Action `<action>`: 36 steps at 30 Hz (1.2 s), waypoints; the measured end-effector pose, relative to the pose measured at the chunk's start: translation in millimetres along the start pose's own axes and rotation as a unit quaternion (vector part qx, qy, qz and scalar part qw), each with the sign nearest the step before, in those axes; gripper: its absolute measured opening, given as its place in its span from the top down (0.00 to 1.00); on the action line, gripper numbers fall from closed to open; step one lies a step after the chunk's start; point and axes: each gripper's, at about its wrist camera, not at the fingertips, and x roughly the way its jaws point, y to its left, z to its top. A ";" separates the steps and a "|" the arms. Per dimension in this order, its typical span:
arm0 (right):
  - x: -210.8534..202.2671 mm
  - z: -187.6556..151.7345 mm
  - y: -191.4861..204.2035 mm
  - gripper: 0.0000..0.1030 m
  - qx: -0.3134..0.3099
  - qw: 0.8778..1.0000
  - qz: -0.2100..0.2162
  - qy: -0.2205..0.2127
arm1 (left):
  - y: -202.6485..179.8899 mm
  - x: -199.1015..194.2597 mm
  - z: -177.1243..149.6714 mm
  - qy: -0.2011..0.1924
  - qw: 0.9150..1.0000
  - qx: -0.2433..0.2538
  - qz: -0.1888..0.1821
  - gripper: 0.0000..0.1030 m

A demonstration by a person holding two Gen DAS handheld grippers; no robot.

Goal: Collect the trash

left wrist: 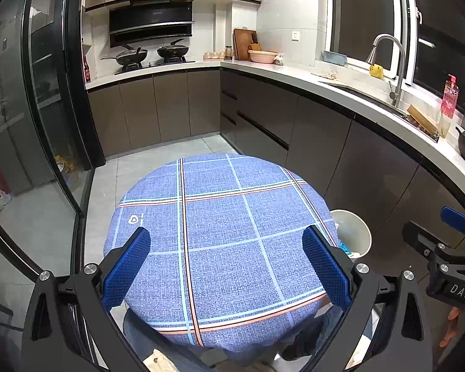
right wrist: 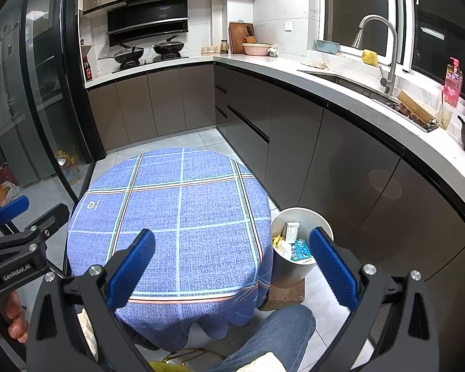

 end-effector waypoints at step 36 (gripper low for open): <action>7.9 2.2 2.9 0.03 -0.004 1.000 0.006 0.004 | 7.7 3.2 -1.0 0.004 1.000 0.005 -0.007 0.08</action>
